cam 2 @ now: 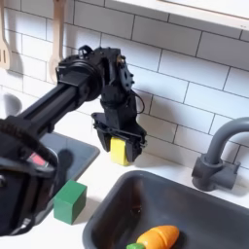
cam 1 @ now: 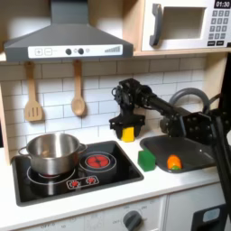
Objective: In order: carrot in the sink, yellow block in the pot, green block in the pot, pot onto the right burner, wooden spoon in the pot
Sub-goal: 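Put the yellow block in the pot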
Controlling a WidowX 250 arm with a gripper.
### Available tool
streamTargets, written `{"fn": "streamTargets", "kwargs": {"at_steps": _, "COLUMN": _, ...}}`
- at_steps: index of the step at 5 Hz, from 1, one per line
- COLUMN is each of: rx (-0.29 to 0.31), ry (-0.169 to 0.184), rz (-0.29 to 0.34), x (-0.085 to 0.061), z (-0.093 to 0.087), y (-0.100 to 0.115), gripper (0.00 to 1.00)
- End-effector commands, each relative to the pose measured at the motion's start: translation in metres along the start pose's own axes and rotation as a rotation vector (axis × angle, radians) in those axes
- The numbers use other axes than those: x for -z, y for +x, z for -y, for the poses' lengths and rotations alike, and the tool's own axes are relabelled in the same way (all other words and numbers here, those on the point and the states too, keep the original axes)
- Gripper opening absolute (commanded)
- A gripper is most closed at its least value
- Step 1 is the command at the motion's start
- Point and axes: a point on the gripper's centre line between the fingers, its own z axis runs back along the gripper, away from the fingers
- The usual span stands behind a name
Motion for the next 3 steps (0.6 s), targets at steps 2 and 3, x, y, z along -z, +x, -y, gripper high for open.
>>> {"fn": "streamTargets", "kwargs": {"at_steps": 2, "rx": -0.206, "ry": 0.077, "rz": 0.125, "x": -0.085, "z": -0.053, "y": -0.039, "gripper": 0.0}}
{"fn": "streamTargets", "kwargs": {"at_steps": 3, "rx": -0.297, "ry": 0.103, "rz": 0.135, "x": -0.1, "z": -0.075, "y": -0.06, "gripper": 0.0}}
